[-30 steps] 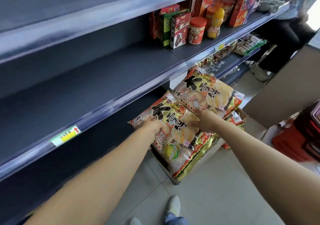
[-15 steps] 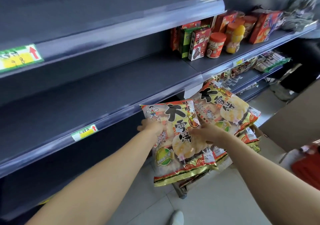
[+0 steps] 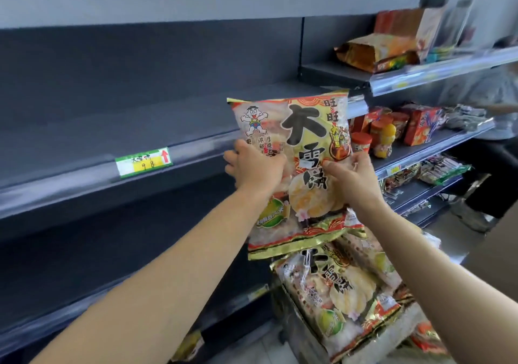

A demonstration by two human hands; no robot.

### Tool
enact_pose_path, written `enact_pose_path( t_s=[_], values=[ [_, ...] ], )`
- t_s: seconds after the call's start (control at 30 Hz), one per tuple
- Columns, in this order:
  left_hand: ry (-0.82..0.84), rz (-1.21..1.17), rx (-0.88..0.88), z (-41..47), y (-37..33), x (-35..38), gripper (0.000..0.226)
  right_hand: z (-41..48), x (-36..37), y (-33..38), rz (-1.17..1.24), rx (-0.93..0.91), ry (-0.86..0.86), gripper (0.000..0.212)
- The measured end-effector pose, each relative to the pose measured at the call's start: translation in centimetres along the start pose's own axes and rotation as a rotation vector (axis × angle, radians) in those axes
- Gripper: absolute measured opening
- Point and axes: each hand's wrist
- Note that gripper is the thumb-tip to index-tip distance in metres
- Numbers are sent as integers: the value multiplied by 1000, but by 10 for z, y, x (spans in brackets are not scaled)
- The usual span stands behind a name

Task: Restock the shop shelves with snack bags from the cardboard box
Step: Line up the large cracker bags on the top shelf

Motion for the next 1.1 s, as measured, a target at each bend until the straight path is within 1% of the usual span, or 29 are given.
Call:
enact_pose_path(
  t_s=[0.1,0.23,0.4,0.57,0.63,0.73,0.87,1.1],
  values=[
    [-95,-27,86,8,-25,-46,70,4,27,43,75,-100,-4,40],
    [-221,-63,159,29,-47,-104,70,16,72,94,185,-198,49,41],
    [-385,-116,195,57,-60,-166,68,39,132,145,264,-313,183,45],
    [-524,-171,219,88,-46,-228,62,47,204,177,319,-388,337,50],
    [-549,-176,238,102,-37,-254,62,46,233,186,325,-405,382,49],
    [-574,-162,238,129,-23,-294,70,44,279,195,323,-433,447,43],
    [-564,-200,243,168,-3,-342,79,42,340,205,298,-444,484,36],
    [-566,-182,202,223,39,-417,74,33,441,223,146,-434,566,35]
  ],
)
Point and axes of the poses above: each hand's wrist, its own z-axis towards the middle knuckle, its own x-axis out of the palm, y = z × x, and after that the axes turned 8 degrees about -x, right-handed
